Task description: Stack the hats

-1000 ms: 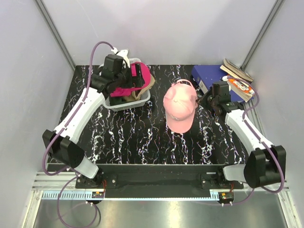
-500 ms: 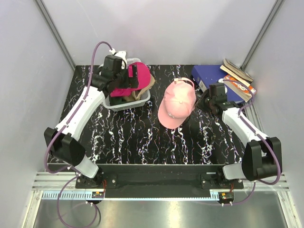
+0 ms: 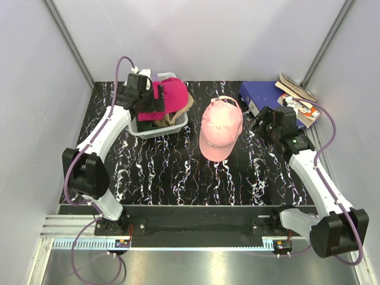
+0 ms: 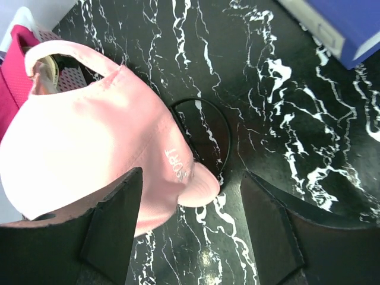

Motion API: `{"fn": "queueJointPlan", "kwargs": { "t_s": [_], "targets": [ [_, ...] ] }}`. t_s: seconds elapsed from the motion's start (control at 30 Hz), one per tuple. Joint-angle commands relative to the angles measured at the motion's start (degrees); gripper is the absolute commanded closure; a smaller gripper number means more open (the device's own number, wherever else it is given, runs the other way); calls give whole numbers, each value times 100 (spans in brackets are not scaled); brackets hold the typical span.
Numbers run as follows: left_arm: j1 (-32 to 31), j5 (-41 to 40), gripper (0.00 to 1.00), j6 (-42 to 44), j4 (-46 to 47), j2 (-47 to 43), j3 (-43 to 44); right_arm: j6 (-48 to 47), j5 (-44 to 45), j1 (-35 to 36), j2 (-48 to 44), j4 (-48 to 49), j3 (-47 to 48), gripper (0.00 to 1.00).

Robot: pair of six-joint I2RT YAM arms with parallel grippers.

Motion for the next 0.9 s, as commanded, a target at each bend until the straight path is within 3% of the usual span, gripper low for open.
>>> {"fn": "queueJointPlan", "kwargs": {
  "t_s": [0.0, 0.27, 0.4, 0.5, 0.53, 0.6, 0.73, 0.87],
  "targets": [
    [133, 474, 9, 97, 816, 23, -198, -198, 446, -13, -403, -275, -1, 25],
    [221, 766, 16, 228, 1922, 470, -435, -268, 499, -4, -448, -275, 166, 25],
    [291, 898, 30, 202, 2399, 743, -506, -365, 534, -4, -641, -47, 289, 24],
    [326, 916, 61, 219, 2488, 831, -436, -567, 578, -4, -799, 199, 500, 24],
    [326, 916, 84, 228, 2488, 805, -427, -619, 569, -4, -817, 321, 631, 24],
    [326, 924, 99, 298, 2479, 639, -436, -760, 534, -4, -817, 436, 781, 24],
    [327, 1135, 100, 483, 2462, 130, -488, -875, 140, -4, -659, 962, 1124, 25],
    [326, 1704, 100, 659, 2295, -591, -620, -551, -1131, 13, -213, 1701, 1370, 27]
  ]
}}
